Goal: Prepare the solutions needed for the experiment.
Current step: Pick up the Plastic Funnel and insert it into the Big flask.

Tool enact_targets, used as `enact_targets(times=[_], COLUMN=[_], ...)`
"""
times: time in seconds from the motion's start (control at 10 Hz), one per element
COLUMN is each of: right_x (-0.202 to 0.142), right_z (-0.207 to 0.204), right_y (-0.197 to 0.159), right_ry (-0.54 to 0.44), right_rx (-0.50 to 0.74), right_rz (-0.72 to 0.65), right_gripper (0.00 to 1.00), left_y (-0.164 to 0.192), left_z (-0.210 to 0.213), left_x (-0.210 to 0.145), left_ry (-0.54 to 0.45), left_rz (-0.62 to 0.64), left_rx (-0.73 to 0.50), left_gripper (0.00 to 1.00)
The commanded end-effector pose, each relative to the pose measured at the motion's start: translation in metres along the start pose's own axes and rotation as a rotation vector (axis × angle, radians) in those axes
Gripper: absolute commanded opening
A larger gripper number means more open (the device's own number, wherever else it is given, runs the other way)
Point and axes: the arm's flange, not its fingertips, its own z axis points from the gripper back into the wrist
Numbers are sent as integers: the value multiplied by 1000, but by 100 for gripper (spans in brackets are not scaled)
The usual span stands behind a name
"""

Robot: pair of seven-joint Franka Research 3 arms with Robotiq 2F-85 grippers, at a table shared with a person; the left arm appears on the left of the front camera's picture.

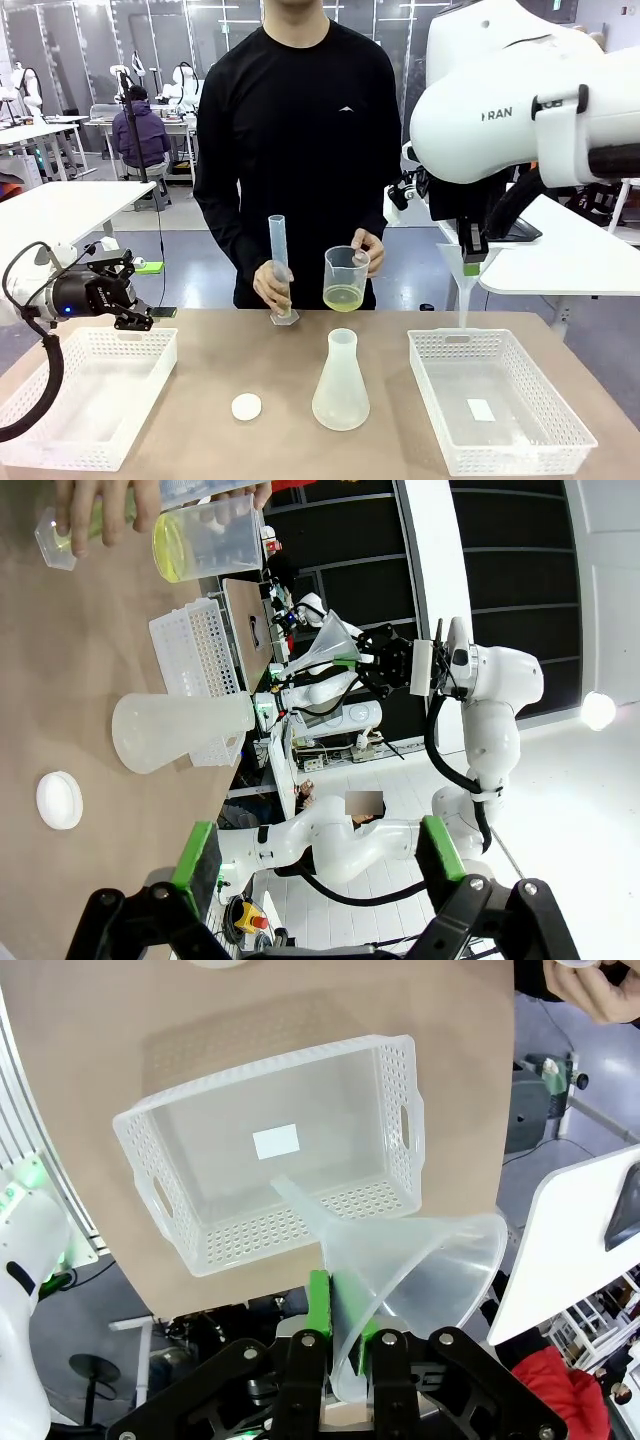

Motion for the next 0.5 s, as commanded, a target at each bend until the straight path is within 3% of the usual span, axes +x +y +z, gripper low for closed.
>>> enact_targets(times=[0.0,0.4], right_x=[3,3], right_z=[-1,-1], right_y=[-7,-7], right_ry=[11,11], right_rx=[16,16], right_rz=[1,1], right_gripper=[0,0], left_y=[-4,-4], left_z=[-2,-2], left_x=[0,0], left_ry=[-10,-10], left_rz=[-9,-9], left_rx=[-9,-9], left_gripper=[100,100])
